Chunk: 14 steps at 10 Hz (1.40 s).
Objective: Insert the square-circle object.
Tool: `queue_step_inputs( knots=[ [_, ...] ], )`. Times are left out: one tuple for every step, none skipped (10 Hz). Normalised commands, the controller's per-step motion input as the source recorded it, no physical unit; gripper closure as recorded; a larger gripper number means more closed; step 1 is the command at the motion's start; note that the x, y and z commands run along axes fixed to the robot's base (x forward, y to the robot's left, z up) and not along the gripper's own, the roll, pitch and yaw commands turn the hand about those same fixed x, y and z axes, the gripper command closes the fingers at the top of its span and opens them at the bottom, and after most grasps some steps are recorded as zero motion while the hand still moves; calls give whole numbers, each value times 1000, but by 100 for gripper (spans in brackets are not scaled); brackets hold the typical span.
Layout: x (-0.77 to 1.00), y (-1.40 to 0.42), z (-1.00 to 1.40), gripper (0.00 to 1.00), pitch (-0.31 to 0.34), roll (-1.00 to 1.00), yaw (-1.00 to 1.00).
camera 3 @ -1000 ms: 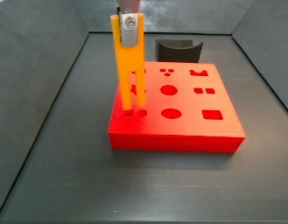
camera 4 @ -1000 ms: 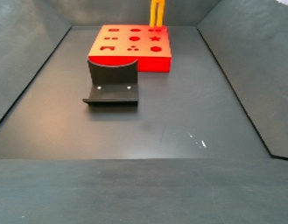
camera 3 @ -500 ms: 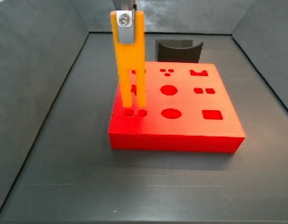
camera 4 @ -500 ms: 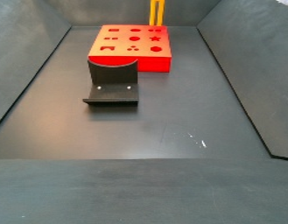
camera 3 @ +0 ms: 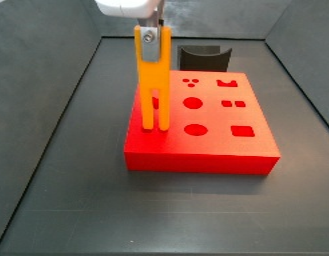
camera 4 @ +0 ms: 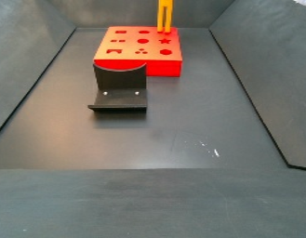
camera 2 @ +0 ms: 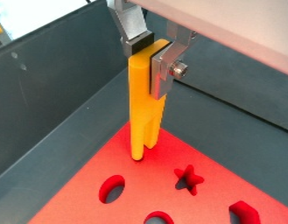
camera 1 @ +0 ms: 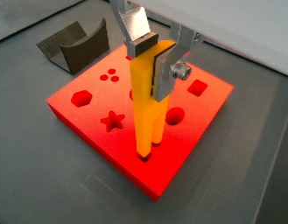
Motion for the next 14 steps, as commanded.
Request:
queue_step_inputs(
  knots=[
    [134, -46, -11, 100, 207, 113, -54],
    [197, -114, 6, 100, 249, 144, -46],
    [226, -86, 0, 100, 244, 124, -46],
    [-74, 0, -37, 100, 0, 0, -6],
    [-129, 0, -11, 100, 0, 23, 0],
    [-77, 17, -34, 100, 0, 47, 0],
    [-40, 43, -69, 100, 0, 77, 71],
    [0, 100, -83, 100, -6, 94, 217],
    [0, 97, -123, 100, -30, 77, 271],
    [-46, 0, -126, 100, -31, 104, 246],
    [-120, -71, -69, 100, -24, 193, 189],
    [-69, -69, -57, 100, -14, 186, 169],
    [-43, -49, -54, 100, -3, 174, 143],
    [0, -11, 0, 100, 0, 73, 43]
  ],
)
